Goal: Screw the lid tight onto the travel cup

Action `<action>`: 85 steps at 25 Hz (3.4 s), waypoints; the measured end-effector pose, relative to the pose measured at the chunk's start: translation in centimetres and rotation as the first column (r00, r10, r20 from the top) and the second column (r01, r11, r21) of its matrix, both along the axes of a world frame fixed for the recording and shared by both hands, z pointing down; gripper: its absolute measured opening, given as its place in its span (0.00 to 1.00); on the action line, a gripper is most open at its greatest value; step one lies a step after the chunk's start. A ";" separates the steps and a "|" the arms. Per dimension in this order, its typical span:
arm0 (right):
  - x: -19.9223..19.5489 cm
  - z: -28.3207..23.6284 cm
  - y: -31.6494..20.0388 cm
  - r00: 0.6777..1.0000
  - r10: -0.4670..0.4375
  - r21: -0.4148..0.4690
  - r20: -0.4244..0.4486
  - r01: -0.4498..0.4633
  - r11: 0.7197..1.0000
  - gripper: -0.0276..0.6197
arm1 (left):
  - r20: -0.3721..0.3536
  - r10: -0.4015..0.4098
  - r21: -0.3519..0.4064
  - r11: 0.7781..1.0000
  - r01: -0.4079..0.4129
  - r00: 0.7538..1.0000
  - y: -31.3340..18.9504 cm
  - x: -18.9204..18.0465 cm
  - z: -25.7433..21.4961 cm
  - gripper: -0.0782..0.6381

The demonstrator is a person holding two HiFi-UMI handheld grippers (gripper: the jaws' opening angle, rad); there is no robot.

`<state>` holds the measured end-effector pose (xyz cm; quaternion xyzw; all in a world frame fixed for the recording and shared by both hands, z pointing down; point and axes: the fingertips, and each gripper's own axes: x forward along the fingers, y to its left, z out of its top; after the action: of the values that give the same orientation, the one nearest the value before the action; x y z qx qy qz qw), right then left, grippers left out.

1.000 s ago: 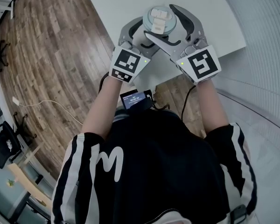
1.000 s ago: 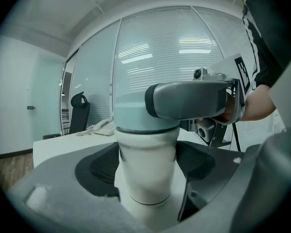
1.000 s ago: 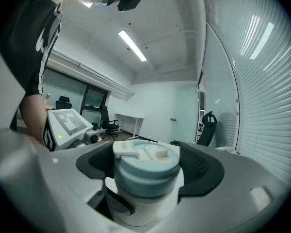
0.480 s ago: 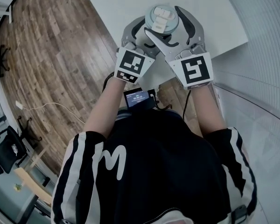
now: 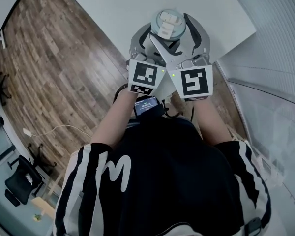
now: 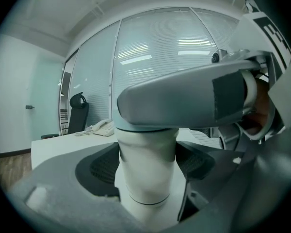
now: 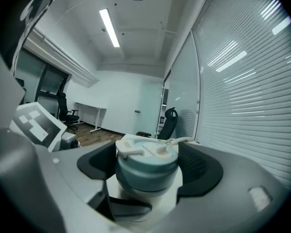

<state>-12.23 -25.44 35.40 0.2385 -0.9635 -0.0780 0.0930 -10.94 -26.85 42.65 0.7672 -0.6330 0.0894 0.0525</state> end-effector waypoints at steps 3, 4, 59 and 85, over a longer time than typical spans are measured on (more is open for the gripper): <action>0.2 0.1 0.0 0.999 0.038 0.014 -0.017 -0.037 0.999 0.64 | 0.008 0.027 0.001 1.000 -0.027 1.000 0.1 0.2 0.0 0.62; 0.2 0.2 0.0 0.999 0.038 0.015 -0.023 -0.037 0.999 0.64 | 0.014 0.037 0.002 0.999 -0.037 0.999 0.1 0.2 0.1 0.62; 2.5 1.8 -0.1 0.997 0.031 -0.193 -0.069 -0.043 0.980 0.70 | 0.052 0.165 0.001 0.986 -0.165 0.985 0.4 0.8 0.5 0.60; 0.4 0.5 -0.6 0.821 -0.558 -0.195 -0.118 0.532 0.824 0.69 | 0.033 0.150 -0.003 0.989 -0.150 0.988 0.1 0.3 0.5 0.60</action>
<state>-11.78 -26.02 35.93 -0.0631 -0.9829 -0.0473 0.1664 -10.60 -26.75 43.11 0.8111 -0.5741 0.1062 0.0353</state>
